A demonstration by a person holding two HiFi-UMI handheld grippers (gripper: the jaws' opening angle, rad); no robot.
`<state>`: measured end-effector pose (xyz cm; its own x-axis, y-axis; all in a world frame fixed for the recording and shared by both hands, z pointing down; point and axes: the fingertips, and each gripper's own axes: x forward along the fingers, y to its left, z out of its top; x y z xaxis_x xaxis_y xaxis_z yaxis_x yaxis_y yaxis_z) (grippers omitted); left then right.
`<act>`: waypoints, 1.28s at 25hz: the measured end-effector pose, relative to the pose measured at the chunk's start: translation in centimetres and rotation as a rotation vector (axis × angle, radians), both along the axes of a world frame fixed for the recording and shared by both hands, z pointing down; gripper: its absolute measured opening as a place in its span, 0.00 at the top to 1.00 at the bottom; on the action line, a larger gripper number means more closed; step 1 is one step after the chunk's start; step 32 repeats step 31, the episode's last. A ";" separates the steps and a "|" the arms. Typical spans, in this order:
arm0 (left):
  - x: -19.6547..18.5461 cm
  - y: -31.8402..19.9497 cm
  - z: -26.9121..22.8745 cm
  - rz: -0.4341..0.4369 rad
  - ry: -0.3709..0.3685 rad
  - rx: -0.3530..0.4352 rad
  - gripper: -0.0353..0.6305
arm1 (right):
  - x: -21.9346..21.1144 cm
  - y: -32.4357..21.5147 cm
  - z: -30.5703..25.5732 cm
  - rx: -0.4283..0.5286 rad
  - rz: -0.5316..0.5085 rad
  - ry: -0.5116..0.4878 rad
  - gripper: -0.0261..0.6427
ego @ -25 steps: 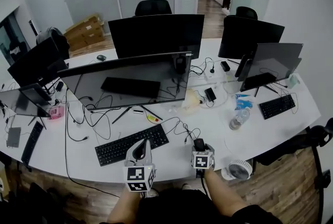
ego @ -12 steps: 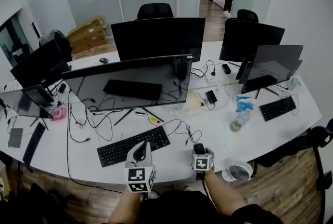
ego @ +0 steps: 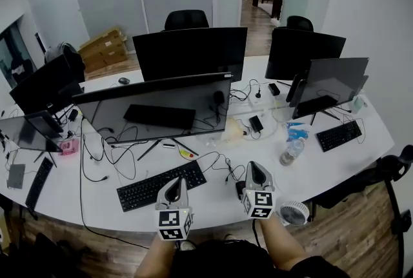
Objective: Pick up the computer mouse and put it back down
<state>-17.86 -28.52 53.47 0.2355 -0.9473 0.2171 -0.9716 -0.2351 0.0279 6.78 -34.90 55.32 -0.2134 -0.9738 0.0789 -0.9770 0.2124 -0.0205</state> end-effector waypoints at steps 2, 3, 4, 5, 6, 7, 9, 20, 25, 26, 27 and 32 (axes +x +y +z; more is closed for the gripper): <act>0.3 -0.2 -0.2 0.006 0.001 0.006 0.87 | 0.0 0.5 -4.8 0.098 0.005 -0.005 0.97; 0.4 -0.3 -0.3 0.010 0.003 0.011 0.87 | 0.0 0.8 -6.5 0.136 0.005 -0.004 0.97; 0.6 -0.4 -0.4 0.012 0.005 0.015 0.87 | 0.0 1.2 -7.7 0.164 0.002 -0.002 0.97; 0.7 -0.4 -0.5 0.014 0.008 0.020 0.87 | 0.0 1.5 -8.4 0.180 -0.001 0.001 0.97; 0.7 -0.5 -0.6 0.016 0.010 0.024 0.87 | 0.0 1.8 -8.7 0.185 -0.002 0.002 0.97; 0.7 -0.5 -0.7 0.017 0.012 0.027 0.87 | 0.0 2.0 -8.6 0.182 -0.001 0.001 0.97; 0.7 -0.5 -0.9 0.020 0.015 0.032 0.87 | 0.2 2.3 -8.1 0.167 0.007 -0.004 0.97; 0.4 -0.4 -1.6 0.035 0.025 0.060 0.87 | -0.4 2.7 -6.4 0.137 -0.001 0.004 0.97; 0.1 -0.2 -1.6 0.042 0.026 0.060 0.87 | -0.7 2.8 -6.3 0.130 0.006 0.009 0.97; 0.0 -0.1 -1.6 0.043 0.026 0.059 0.87 | -0.8 2.9 -6.4 0.132 0.006 0.010 0.97; 0.0 -0.2 -1.6 0.043 0.027 0.059 0.87 | -0.8 2.9 -6.5 0.134 0.006 0.011 0.97; -0.2 -0.2 -1.9 0.048 0.026 0.061 0.87 | -1.0 3.0 -6.8 0.137 0.005 0.010 0.97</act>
